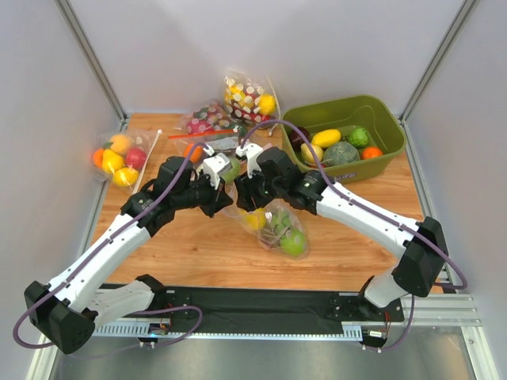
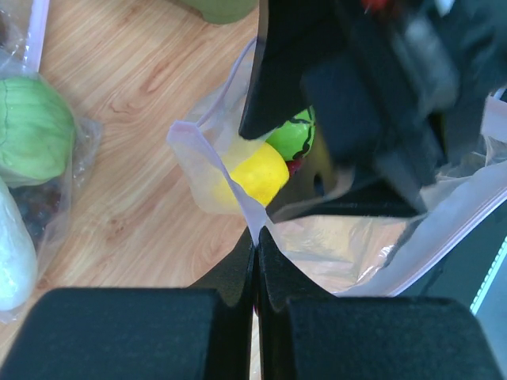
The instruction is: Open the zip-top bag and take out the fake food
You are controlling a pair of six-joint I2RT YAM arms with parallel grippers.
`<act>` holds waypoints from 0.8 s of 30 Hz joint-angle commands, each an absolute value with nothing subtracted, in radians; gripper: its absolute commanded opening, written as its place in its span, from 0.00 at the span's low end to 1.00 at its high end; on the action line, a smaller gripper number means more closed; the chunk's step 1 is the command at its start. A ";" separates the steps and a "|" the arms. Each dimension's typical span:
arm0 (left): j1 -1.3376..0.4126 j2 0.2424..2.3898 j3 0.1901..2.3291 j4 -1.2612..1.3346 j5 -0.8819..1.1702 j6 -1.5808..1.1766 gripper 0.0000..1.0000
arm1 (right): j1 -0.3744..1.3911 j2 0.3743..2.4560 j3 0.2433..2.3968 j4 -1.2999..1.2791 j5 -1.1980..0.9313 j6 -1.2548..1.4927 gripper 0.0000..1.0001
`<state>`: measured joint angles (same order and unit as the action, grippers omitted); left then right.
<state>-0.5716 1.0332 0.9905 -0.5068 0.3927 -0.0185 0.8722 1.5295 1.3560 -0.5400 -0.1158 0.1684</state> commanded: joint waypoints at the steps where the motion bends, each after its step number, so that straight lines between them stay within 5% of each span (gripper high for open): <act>1: -0.574 1.042 0.992 -0.488 0.420 -0.005 0.00 | 0.888 1.566 1.338 -0.529 -0.057 0.135 0.57; 10: -0.574 1.052 0.989 -0.483 0.425 -0.005 0.00 | 0.908 1.655 1.296 -0.489 0.050 0.137 0.56; 24: -0.575 1.071 0.989 -0.483 0.426 -0.003 0.00 | 0.908 1.706 1.217 -0.434 -0.054 0.192 0.80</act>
